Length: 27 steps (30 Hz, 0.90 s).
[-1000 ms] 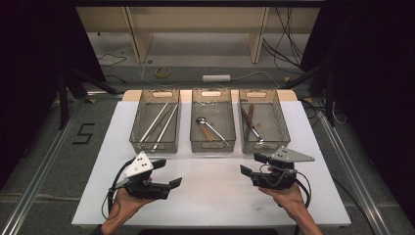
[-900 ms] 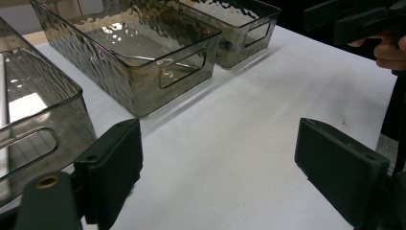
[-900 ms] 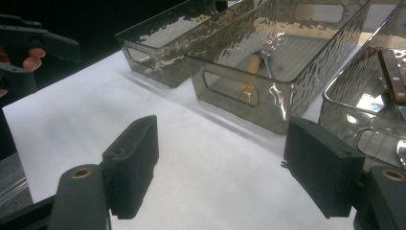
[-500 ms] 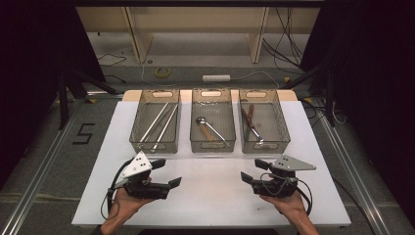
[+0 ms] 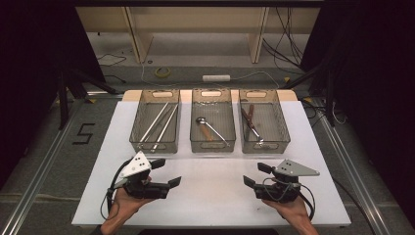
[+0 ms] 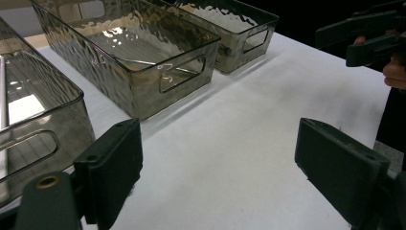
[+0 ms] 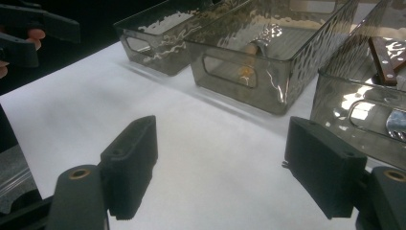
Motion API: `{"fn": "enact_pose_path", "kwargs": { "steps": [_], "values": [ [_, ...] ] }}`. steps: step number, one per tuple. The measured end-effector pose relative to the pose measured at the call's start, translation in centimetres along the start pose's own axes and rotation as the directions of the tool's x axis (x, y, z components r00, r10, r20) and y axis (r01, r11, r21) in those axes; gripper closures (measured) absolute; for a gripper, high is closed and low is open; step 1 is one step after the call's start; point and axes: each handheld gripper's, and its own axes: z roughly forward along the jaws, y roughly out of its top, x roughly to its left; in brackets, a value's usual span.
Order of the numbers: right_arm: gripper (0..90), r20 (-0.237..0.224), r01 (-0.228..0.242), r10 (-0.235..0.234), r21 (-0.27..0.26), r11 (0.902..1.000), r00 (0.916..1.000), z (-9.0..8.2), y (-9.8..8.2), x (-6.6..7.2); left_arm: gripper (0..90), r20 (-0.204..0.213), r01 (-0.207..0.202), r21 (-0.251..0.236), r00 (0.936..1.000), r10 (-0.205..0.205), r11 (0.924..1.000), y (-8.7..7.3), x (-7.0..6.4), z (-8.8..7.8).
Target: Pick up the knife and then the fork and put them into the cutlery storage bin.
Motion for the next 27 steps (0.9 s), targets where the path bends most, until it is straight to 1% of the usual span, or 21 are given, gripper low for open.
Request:
{"fn": "enact_pose_path", "kwargs": {
  "steps": [11, 27],
  "values": [
    [27.9, -0.005, 0.006, -0.006, 0.006, 1.0, 1.0, 0.04, -0.04, 0.1, 16.0, 0.003, -0.007, 0.008, 1.0, 0.007, 0.9999, -0.02, -0.03, 0.1],
    [27.8, -0.002, 0.011, -0.011, 0.007, 0.9999, 0.9999, 0.06, -0.01, 0.11, 16.1, 0.002, -0.007, 0.008, 1.0, 0.007, 0.9999, -0.01, -0.04, 0.1]
  ]
}}
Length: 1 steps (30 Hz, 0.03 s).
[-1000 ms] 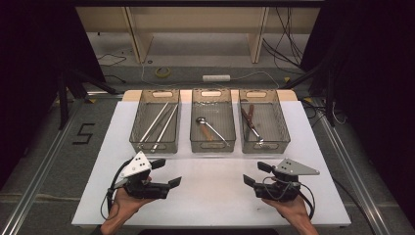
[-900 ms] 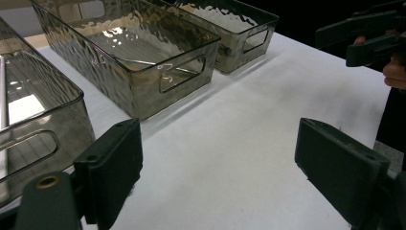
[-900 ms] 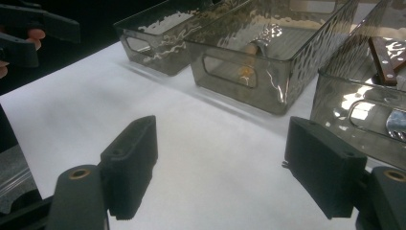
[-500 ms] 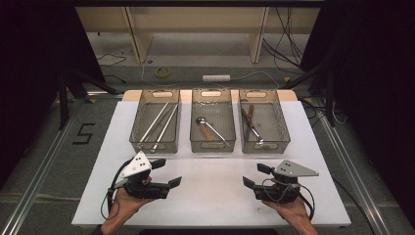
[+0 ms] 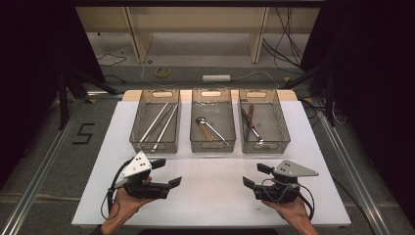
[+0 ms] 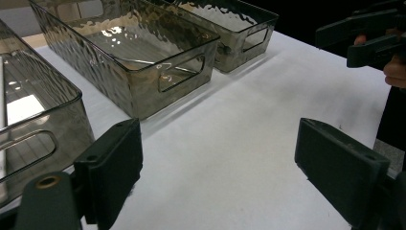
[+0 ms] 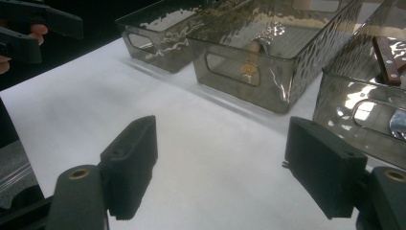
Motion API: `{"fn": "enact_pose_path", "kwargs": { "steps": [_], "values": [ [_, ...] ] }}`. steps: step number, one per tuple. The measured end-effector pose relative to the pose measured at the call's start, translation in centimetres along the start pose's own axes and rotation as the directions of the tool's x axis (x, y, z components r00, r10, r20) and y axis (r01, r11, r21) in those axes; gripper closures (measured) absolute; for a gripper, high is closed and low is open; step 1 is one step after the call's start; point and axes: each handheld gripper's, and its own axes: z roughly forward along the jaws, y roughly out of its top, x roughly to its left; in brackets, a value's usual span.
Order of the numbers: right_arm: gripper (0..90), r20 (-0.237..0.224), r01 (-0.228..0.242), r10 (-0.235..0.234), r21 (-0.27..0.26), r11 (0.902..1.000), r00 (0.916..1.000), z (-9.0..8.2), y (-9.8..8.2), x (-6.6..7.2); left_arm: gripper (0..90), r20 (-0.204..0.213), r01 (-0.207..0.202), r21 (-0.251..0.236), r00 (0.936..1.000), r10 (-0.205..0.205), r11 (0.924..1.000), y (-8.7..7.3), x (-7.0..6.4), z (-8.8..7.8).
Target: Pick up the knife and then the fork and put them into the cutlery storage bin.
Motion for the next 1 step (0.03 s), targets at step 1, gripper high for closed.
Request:
{"fn": "enact_pose_path", "kwargs": {
  "steps": [1],
  "values": [
    [27.8, 0.0, 0.0, 0.0, 0.0, 1.0, 1.0, 0.0, 0.0, -0.01, 16.1, 0.0, 0.0, 0.001, 1.0, 0.0, 1.0, 0.0, 0.01, 0.0]
  ]
}}
